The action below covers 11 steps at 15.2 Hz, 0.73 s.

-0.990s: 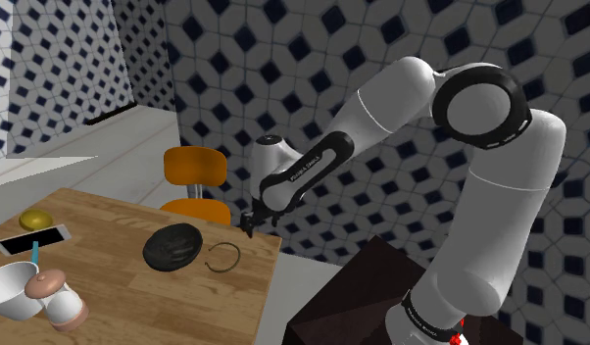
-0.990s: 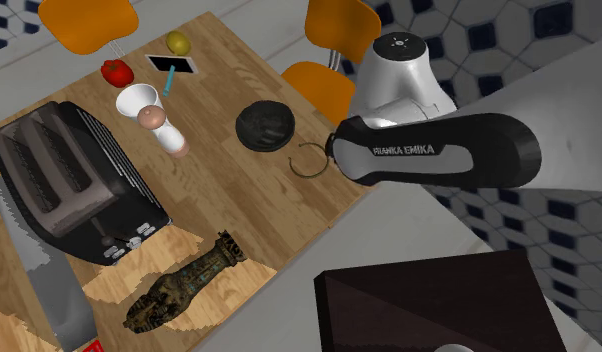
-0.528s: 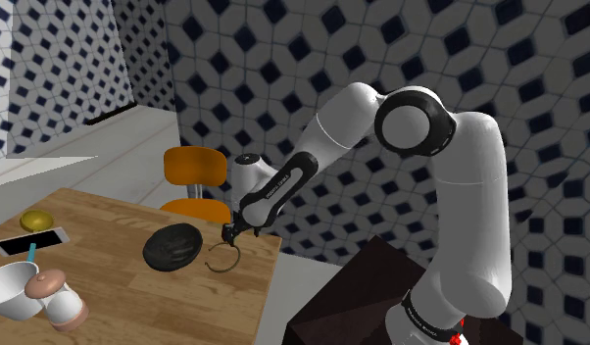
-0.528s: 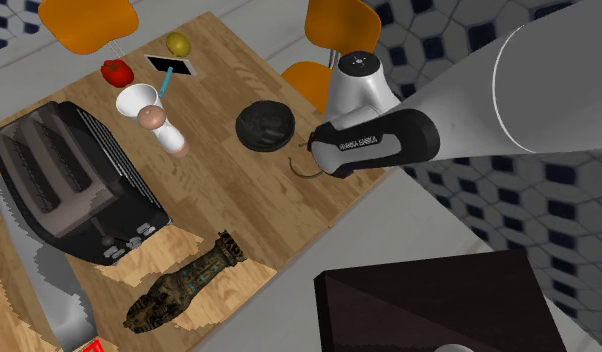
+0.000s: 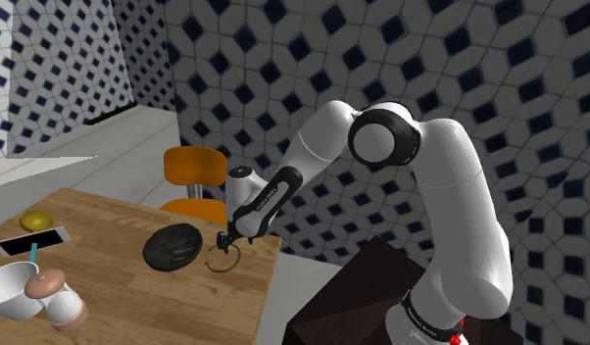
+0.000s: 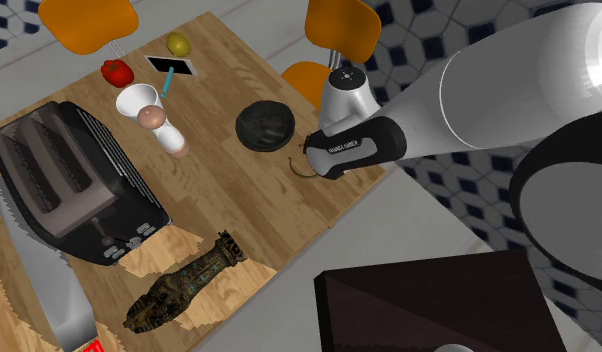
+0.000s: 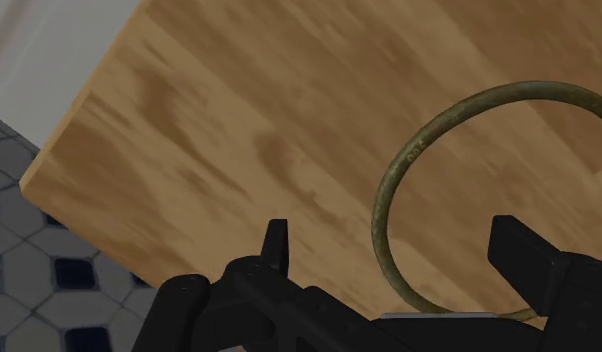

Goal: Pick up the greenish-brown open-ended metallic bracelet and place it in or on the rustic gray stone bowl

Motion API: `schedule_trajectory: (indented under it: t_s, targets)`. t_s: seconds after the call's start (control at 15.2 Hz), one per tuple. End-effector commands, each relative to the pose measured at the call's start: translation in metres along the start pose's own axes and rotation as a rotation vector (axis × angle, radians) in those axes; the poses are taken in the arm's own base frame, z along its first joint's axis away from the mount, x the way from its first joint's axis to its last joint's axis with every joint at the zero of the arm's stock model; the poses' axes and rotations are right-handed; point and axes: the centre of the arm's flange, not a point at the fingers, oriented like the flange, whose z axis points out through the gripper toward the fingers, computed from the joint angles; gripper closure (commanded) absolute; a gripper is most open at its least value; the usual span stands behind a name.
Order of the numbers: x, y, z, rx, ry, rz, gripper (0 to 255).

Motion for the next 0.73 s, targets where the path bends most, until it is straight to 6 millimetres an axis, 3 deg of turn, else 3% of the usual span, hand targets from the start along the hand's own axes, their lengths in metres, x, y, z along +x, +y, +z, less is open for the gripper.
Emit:
schedule_trajectory:
  t_s: [0.0,0.53,0.59,0.66]
  targets:
    - [0.0003,0.0001,0.0105,0.0,0.0,0.0,0]
    - [0.0003,0.0001,0.0135,0.0,0.0,0.0,0]
    - [0.0003,0.0001,0.0135,0.0,0.0,0.0,255]
    - [0.0003,0.0001,0.0135,0.0,0.0,0.0,255]
